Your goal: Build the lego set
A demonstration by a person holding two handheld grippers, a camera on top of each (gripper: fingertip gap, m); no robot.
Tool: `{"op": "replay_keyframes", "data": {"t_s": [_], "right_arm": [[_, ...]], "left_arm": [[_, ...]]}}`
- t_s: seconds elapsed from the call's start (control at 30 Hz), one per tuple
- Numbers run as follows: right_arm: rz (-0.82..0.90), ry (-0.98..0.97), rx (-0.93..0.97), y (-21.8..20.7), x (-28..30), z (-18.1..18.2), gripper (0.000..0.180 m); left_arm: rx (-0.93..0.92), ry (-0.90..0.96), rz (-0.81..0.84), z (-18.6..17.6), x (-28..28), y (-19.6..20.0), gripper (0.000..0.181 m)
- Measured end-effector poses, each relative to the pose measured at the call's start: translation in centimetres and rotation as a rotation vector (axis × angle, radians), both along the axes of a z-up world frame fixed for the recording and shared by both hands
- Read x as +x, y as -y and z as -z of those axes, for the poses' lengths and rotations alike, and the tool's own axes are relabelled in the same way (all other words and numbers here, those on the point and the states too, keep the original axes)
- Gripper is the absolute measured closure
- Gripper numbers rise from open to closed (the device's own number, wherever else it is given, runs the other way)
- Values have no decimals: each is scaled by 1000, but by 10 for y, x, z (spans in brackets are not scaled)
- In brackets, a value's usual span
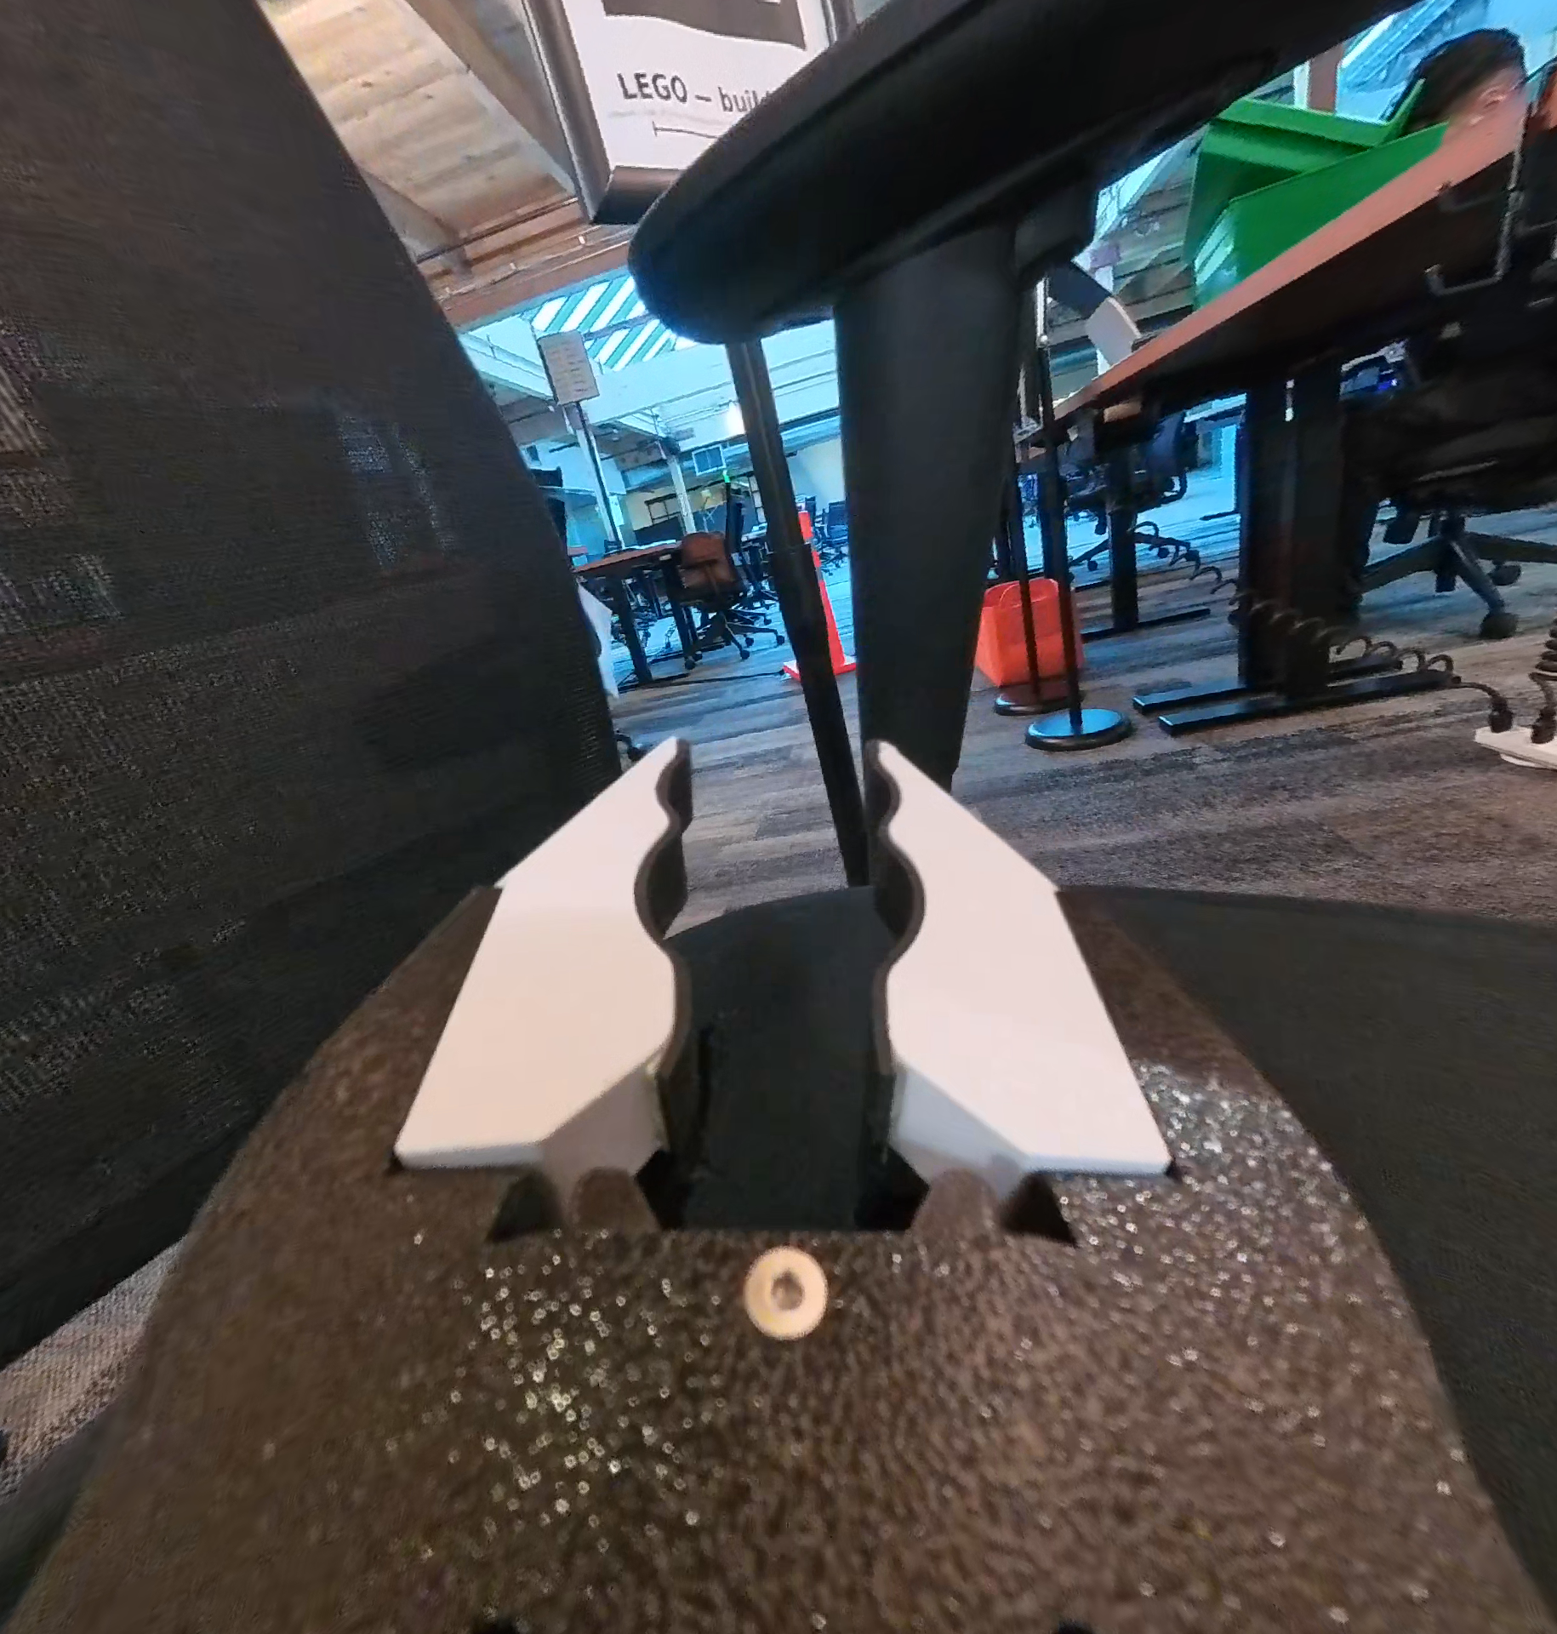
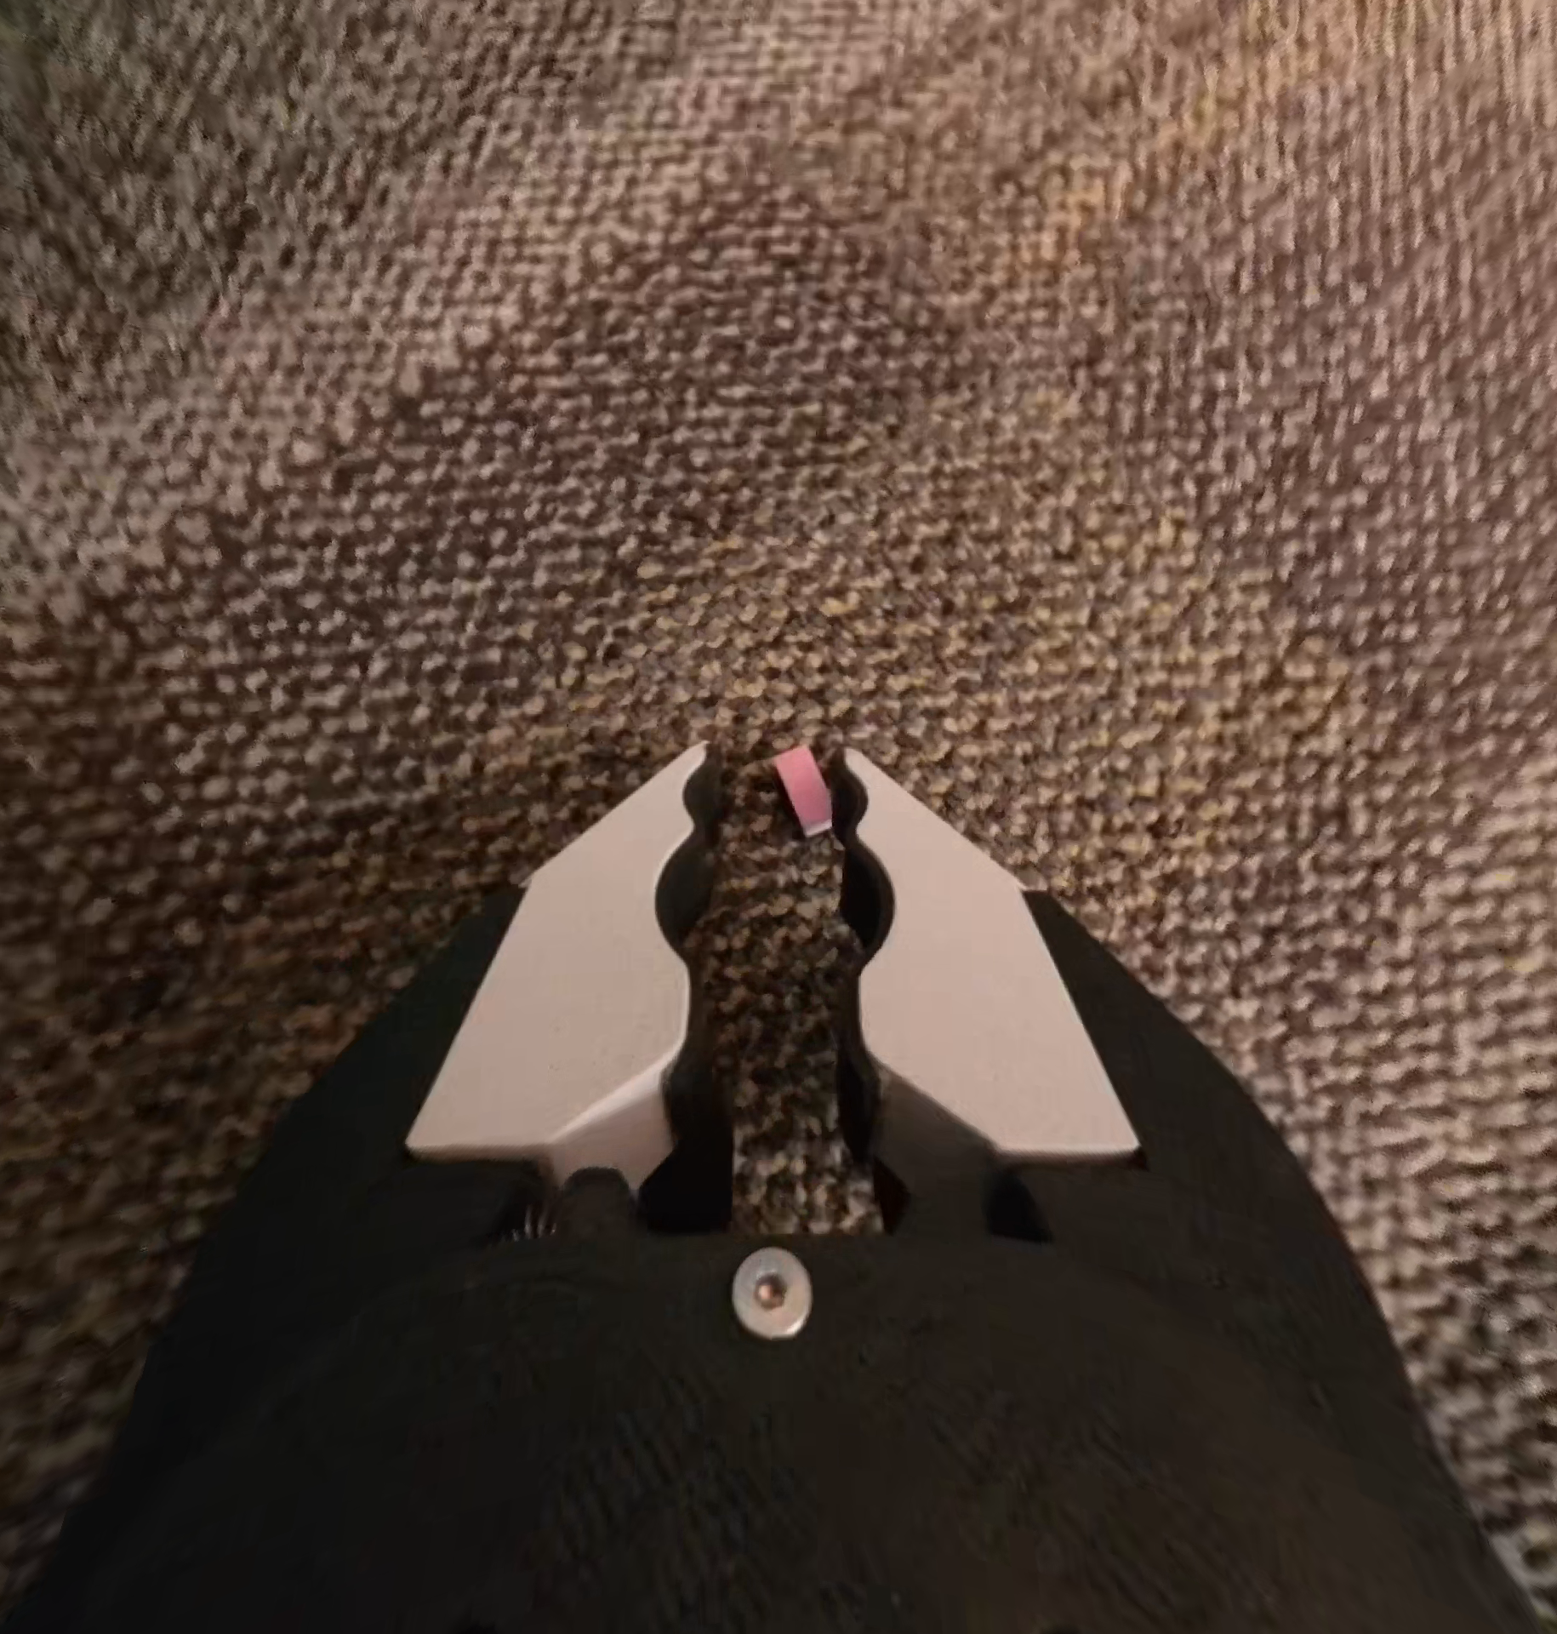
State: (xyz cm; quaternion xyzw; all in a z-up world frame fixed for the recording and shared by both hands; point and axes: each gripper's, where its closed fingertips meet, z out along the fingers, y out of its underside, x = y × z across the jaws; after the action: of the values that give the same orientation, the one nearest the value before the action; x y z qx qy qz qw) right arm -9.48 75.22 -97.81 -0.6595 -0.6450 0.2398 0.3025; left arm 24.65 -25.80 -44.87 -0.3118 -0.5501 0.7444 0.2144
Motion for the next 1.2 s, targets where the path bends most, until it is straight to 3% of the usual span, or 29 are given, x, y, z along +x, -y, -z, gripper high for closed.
{"op": "replay_keyframes", "data": {"t_s": [0.07, 0.17, 0.27, 0.4, 0.63, 0.83, 0.9, 1.2], "right_arm": [[-34, 9, 45, 5, -2, 0, 171], [-81, 24, 142, 9, -2, -1, 173], [-246, -17, 287, 38, -8, -12, 173], [-532, -127, 312, 131, -5, -35, 173], [-956, -309, 97, 336, 29, -84, 173], [-1074, -362, -5, 419, 52, -93, 173], [-1146, -426, -23, 449, 62, -115, 173], [-1436, -795, -205, 640, 89, -276, 173]], "left_arm": [[-3, 1, -9, 0, 1, 0, 145], [-6, 12, -21, 0, 0, 1, 147], [-11, 35, -27, 2, -1, 0, 153], [-29, 50, -4, 1, -5, -5, 154], [18, -25, 38, -2, 1, -4, 154], [36, -42, 90, -2, 0, -7, 156], [43, -35, 98, -1, -2, -7, 157], [40, -84, 129, -9, 1, -13, 152]]}}
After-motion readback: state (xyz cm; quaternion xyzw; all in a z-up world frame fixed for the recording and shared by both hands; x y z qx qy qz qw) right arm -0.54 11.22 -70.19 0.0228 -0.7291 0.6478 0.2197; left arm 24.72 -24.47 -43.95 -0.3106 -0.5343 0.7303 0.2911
